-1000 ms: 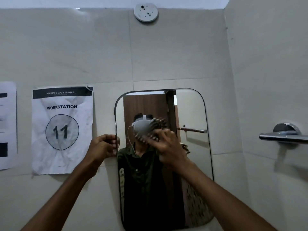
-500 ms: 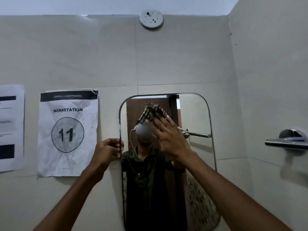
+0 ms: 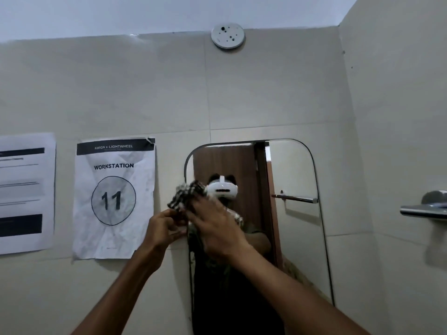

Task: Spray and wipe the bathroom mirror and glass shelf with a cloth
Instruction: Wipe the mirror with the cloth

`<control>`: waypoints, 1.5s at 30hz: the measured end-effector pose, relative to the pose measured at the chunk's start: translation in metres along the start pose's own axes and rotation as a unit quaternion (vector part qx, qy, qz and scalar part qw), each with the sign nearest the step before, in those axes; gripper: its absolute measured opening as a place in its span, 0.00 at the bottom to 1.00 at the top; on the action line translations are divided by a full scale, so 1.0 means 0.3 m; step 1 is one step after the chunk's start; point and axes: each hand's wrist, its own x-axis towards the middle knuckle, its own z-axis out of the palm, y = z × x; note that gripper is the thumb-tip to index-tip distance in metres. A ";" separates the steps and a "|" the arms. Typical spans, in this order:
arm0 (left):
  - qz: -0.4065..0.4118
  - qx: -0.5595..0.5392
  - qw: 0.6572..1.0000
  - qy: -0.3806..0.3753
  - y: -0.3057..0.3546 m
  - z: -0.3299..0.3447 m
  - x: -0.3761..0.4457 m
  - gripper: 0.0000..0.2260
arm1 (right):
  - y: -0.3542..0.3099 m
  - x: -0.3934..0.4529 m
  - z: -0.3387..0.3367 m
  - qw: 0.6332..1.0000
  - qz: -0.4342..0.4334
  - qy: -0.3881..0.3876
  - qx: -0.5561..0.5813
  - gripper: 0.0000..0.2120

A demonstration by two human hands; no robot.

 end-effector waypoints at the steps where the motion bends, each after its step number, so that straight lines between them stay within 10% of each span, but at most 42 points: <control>1: 0.010 -0.009 1.000 0.003 -0.001 -0.001 -0.011 0.23 | -0.012 -0.054 0.016 1.000 -0.017 -0.015 -0.006 0.38; 6: 0.006 -0.034 0.999 0.006 -0.008 -0.017 -0.024 0.22 | 0.148 -0.246 -0.031 0.999 -0.034 0.013 -0.036 0.33; 15: 0.010 -0.065 0.998 -0.008 -0.013 -0.028 -0.049 0.21 | 0.272 0.115 -0.120 0.867 0.446 0.221 -0.013 0.29; 18: 0.005 -0.078 0.997 -0.005 -0.012 -0.015 -0.052 0.18 | 0.129 0.187 -0.066 0.913 0.355 0.200 -0.013 0.31; 21: -0.006 -0.087 0.996 0.015 -0.004 0.010 -0.045 0.17 | 0.014 0.127 -0.006 0.993 0.083 0.083 -0.015 0.31; 24: 0.003 -0.075 0.997 0.035 -0.005 0.025 -0.031 0.17 | 0.076 0.050 -0.008 0.997 -0.051 0.032 -0.042 0.27; 28: 0.006 -0.065 0.998 0.020 -0.019 0.003 -0.020 0.18 | 0.331 -0.038 -0.101 0.967 0.198 0.161 -0.014 0.24; 32: 0.020 -0.059 0.998 0.015 -0.032 0.013 -0.029 0.16 | 0.533 -0.072 -0.191 0.825 0.507 0.248 -0.006 0.25; 35: 0.024 -0.062 0.998 0.017 -0.034 0.020 -0.037 0.16 | 0.471 0.059 -0.197 0.774 0.576 0.263 0.015 0.27; 41: 0.025 -0.071 0.997 0.014 -0.049 0.017 -0.042 0.16 | 0.152 0.230 -0.076 0.967 0.208 0.147 0.007 0.29; 45: 0.036 -0.071 0.997 0.015 -0.080 0.011 -0.050 0.17 | 0.117 0.153 -0.045 0.998 0.045 0.049 0.004 0.28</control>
